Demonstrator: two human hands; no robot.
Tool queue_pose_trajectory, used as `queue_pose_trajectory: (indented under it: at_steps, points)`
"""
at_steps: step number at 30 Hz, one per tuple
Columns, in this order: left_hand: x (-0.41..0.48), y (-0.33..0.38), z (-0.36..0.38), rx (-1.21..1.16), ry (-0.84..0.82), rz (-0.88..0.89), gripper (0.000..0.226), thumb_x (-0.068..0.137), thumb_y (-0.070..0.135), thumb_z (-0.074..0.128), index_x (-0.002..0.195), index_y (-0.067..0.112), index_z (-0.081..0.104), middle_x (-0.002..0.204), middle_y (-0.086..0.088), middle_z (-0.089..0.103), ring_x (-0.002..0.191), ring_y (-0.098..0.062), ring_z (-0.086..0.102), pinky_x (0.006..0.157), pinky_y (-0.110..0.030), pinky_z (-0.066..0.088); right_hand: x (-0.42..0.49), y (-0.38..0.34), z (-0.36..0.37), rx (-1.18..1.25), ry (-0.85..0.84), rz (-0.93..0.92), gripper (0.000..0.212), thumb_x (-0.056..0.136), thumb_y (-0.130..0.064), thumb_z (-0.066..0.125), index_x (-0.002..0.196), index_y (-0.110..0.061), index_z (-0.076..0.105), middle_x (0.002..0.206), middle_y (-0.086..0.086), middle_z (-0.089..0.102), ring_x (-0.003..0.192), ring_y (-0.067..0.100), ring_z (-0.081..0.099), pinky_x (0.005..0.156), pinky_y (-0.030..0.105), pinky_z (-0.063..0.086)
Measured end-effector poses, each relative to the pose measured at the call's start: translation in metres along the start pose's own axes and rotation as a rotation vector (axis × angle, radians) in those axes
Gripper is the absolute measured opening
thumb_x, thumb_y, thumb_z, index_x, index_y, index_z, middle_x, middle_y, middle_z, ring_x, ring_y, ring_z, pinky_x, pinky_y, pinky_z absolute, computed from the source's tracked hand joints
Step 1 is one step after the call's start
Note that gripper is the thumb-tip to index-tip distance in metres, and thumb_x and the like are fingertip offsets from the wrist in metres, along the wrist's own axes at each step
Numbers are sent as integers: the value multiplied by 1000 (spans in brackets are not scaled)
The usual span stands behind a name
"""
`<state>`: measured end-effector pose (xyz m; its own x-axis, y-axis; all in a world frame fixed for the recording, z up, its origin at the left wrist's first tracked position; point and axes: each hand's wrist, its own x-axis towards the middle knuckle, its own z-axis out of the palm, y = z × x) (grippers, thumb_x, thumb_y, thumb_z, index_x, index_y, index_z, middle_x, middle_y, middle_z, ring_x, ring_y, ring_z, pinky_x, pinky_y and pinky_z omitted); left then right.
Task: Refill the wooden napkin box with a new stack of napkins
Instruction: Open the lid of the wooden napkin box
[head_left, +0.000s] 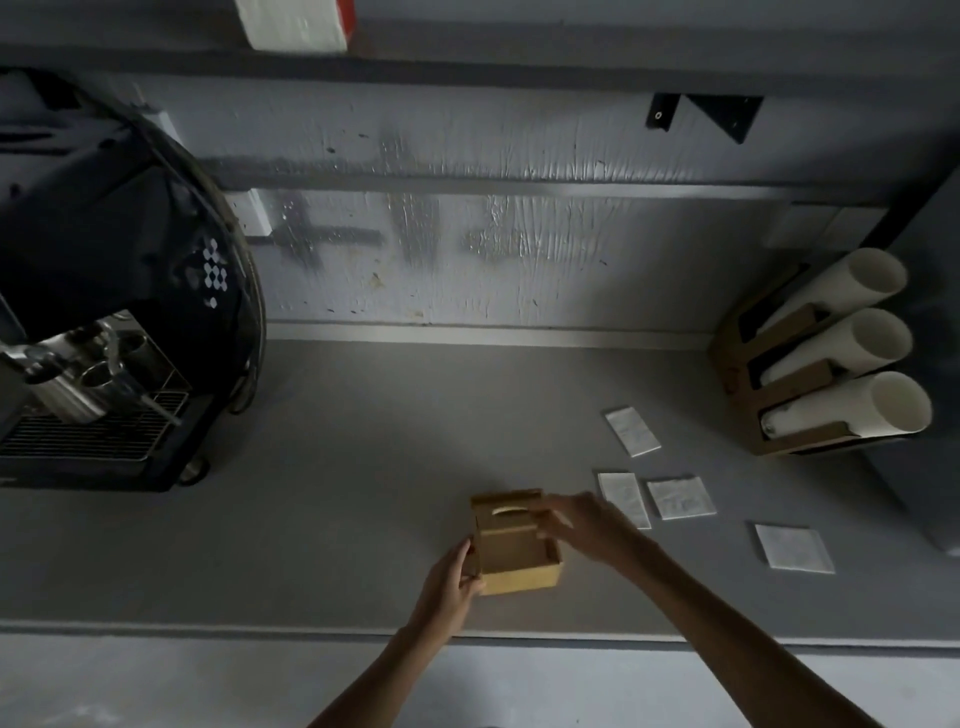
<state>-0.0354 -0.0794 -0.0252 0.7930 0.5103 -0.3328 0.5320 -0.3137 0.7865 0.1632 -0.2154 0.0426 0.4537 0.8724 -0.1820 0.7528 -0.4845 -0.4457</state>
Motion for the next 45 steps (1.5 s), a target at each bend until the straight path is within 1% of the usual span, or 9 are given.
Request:
queue_pose_trajectory:
  at_steps: [5, 13, 18, 25, 29, 33, 39, 41, 45]
  points:
    - [1, 23, 6, -101, -46, -127, 38, 88, 20, 57, 125, 15, 55, 111, 1, 67, 99, -12, 63, 84, -29, 55, 28, -2, -16, 171, 185, 95, 14, 89, -30, 63, 95, -21, 72, 95, -6, 73, 84, 7, 65, 70, 16, 43]
    - [11, 36, 9, -189, -13, -257, 44, 92, 12, 49, 135, 11, 43, 111, 3, 52, 78, 0, 51, 56, -9, 45, 61, -2, -11, 267, 188, 198, 14, 89, -33, 61, 94, -22, 69, 88, -10, 68, 81, 8, 61, 70, 23, 47]
    - [14, 46, 11, -179, 13, -286, 41, 88, -1, 40, 125, 9, 54, 123, -15, 62, 97, -20, 60, 87, -35, 54, 74, 3, 1, 387, 251, 305, 21, 83, -32, 69, 100, -18, 68, 95, -5, 71, 88, 12, 63, 76, 26, 49]
    - [19, 47, 6, -40, -63, -190, 50, 85, -9, 38, 130, 8, 48, 125, -10, 57, 111, -22, 55, 83, -23, 45, 50, 12, 3, 540, 309, 405, 23, 82, -28, 70, 101, -17, 71, 88, -4, 70, 88, 17, 67, 74, 26, 47]
    - [25, 39, 6, -41, -82, -179, 47, 82, -9, 33, 118, 11, 57, 109, -9, 63, 100, -24, 59, 75, -25, 43, 26, 18, 41, 686, 344, 507, 73, 76, -77, 46, 126, -25, 57, 121, 4, 67, 109, 22, 63, 92, 43, 51]
    - [26, 32, 4, -121, -120, -160, 33, 93, 5, 36, 110, 16, 63, 87, -3, 65, 69, -9, 56, 53, -15, 41, 0, 11, 94, 953, 214, 629, 77, 74, -82, 41, 138, -38, 41, 137, 3, 54, 124, 28, 53, 101, 51, 47]
    - [28, 21, -6, -151, -72, -116, 31, 94, 8, 39, 107, 18, 65, 93, -2, 69, 78, -12, 62, 56, -14, 43, -8, -15, 93, 1193, 268, 593, 76, 88, -72, 19, 146, -24, 30, 137, -10, 38, 129, 10, 36, 109, 31, 27]
    - [28, 18, -8, -142, -97, -112, 34, 92, 6, 37, 110, 19, 64, 85, -1, 64, 68, -10, 56, 52, -16, 40, -10, -6, 105, 1171, 268, 560, 94, 76, -85, 19, 150, -27, 17, 152, -11, 24, 141, 10, 24, 119, 38, 17]
    - [30, 18, -7, -128, -132, -117, 34, 94, 8, 35, 114, 21, 60, 82, 1, 63, 69, -9, 55, 56, -20, 42, -5, 47, 161, 1309, 207, 491, 71, 90, -71, 12, 150, -33, 18, 159, -3, 22, 146, 17, 19, 120, 54, 15]
